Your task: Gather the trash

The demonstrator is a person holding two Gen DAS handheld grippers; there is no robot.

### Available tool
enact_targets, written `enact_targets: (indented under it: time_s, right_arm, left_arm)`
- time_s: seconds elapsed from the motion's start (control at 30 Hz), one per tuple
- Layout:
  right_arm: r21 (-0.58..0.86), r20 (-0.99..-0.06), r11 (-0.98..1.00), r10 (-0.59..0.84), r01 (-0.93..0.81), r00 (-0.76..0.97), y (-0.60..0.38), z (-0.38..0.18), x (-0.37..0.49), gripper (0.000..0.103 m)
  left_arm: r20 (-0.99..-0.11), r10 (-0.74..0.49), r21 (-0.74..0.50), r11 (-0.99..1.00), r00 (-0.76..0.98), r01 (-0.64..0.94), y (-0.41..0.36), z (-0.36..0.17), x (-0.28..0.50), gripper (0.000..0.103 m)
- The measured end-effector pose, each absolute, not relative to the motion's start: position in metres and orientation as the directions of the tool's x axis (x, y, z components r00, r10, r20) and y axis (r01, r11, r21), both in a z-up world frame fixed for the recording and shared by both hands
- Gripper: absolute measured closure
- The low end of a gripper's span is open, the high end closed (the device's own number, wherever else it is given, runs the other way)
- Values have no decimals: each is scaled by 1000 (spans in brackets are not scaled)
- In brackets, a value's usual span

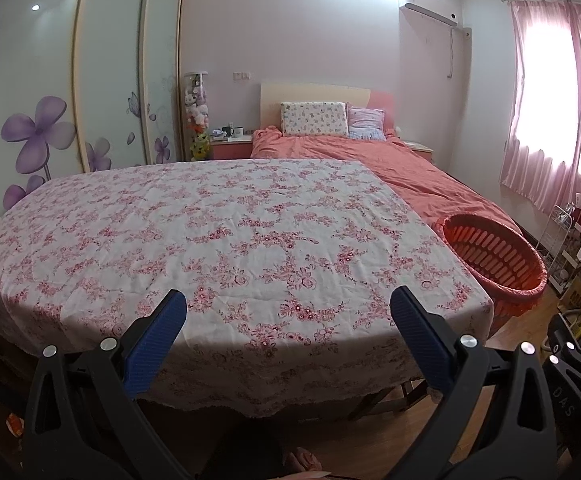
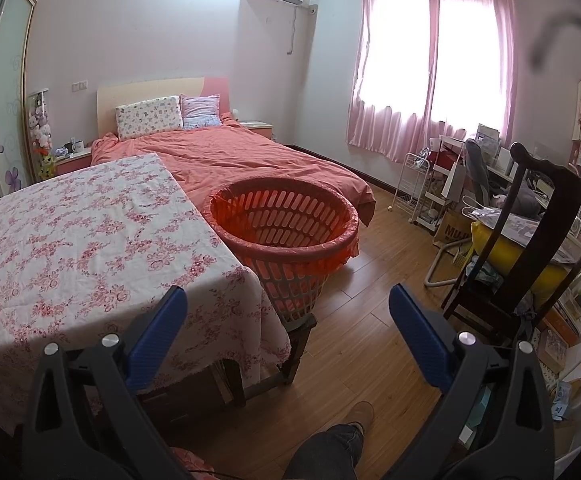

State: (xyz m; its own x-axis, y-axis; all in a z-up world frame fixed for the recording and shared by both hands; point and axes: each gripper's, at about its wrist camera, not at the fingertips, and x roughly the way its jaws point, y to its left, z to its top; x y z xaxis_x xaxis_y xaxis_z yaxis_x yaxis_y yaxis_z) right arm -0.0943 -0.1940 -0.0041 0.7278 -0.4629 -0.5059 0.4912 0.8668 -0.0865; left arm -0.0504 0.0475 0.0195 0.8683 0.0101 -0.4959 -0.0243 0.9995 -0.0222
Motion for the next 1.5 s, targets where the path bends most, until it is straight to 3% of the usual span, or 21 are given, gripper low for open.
enact_targets:
  time_s: [1.5]
  right_arm:
    - [-84, -508, 867, -462, 491, 727, -196, -3, -95, 5]
  left_arm:
    - [-509, 6, -21, 1000, 861, -19, 44, 16, -49, 3]
